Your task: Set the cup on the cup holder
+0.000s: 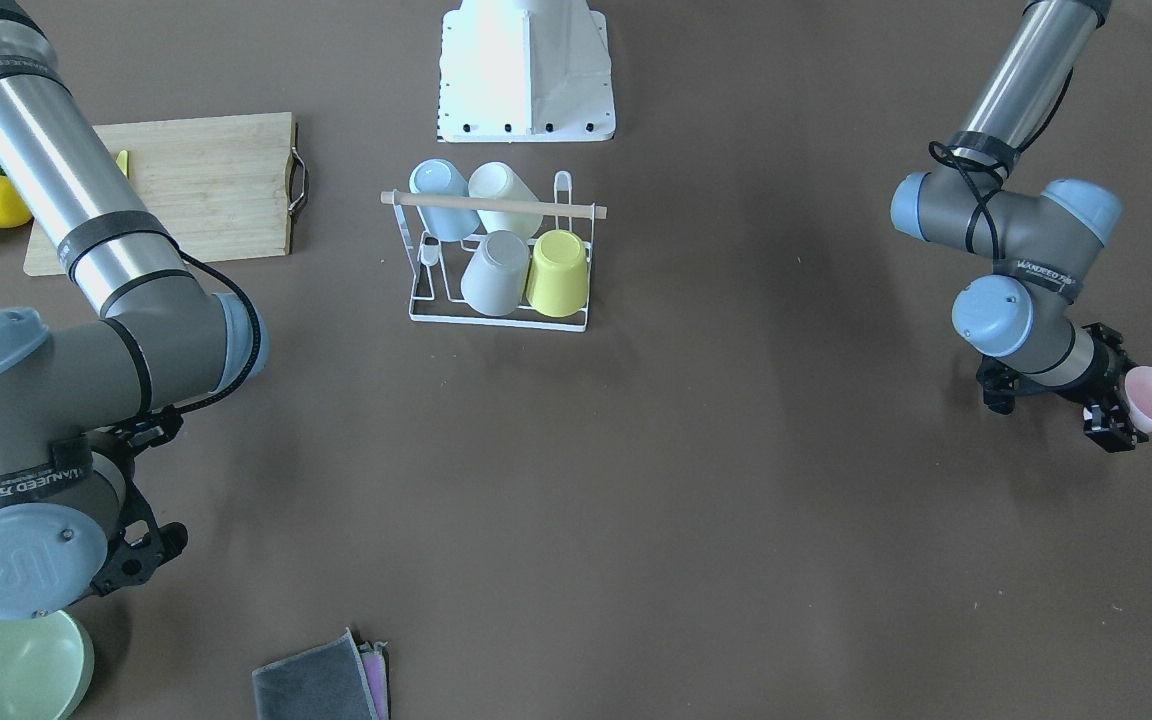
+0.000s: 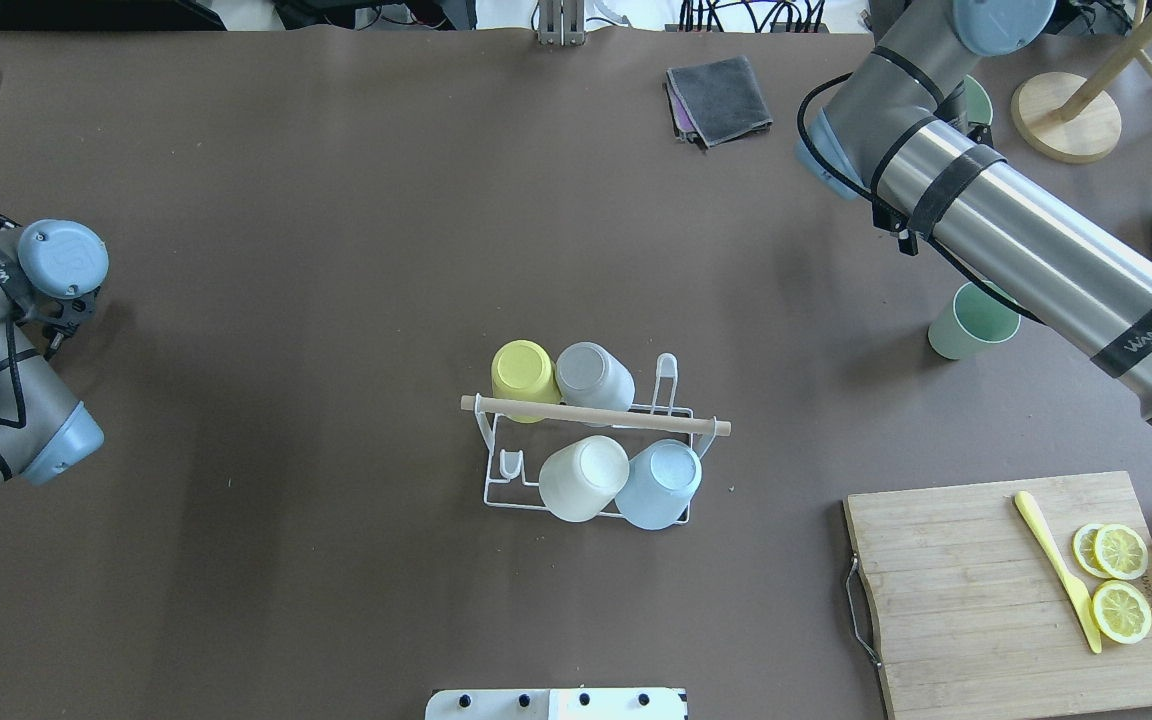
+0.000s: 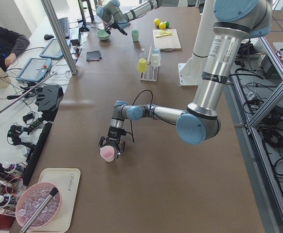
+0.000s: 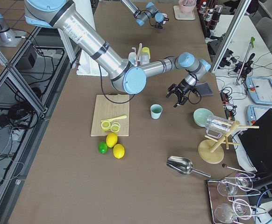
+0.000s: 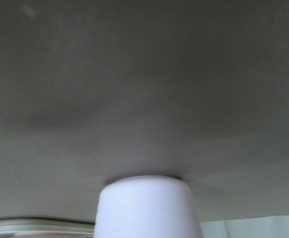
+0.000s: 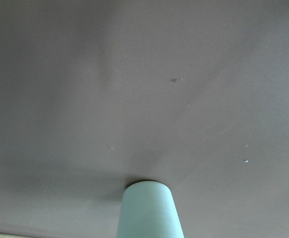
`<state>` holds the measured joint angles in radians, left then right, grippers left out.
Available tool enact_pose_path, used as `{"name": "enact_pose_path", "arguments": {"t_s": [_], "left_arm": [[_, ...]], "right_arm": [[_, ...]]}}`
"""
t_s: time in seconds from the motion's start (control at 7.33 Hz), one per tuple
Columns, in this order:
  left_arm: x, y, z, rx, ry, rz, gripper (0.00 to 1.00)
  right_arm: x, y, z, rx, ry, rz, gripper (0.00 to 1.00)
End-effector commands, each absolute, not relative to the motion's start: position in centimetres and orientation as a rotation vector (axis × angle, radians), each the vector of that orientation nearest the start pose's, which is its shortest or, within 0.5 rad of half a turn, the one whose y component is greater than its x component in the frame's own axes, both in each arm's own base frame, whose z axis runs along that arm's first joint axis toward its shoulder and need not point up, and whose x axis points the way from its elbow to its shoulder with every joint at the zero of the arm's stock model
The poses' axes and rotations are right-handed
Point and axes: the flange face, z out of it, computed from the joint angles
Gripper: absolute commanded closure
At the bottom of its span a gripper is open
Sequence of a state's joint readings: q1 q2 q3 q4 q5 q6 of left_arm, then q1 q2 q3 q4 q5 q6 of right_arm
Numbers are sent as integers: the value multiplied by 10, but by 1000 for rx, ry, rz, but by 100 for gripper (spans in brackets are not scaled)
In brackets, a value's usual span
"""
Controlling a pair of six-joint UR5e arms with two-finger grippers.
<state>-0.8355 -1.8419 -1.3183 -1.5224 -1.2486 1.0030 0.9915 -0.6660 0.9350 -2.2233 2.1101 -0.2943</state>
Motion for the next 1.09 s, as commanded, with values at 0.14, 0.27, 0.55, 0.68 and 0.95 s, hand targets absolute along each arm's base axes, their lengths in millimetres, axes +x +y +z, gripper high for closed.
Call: {"name": "enact_pose_path", "arguments": {"t_s": [0.14,0.27,0.55,0.68,0.95], "left_arm": [[265,-552,679,-61,-362,1712,2],[261,-555,679,-59,-361,1705,2],[258,-556,679,-59,-360,1702,3],[257,-556,679,-59,-360,1699,7],[258,-556,680,-60,-360,1699,34]], "right_arm": [[-386,-676,446,-546,-416,-869,1],[-386,-673,446,-571,-414,-874,1],[-392,-663,449,-611,-373,-923,1],[-400,-656,452,-622,-356,-939,1],[-408,-651,455,-623,-274,-985,1]]}}
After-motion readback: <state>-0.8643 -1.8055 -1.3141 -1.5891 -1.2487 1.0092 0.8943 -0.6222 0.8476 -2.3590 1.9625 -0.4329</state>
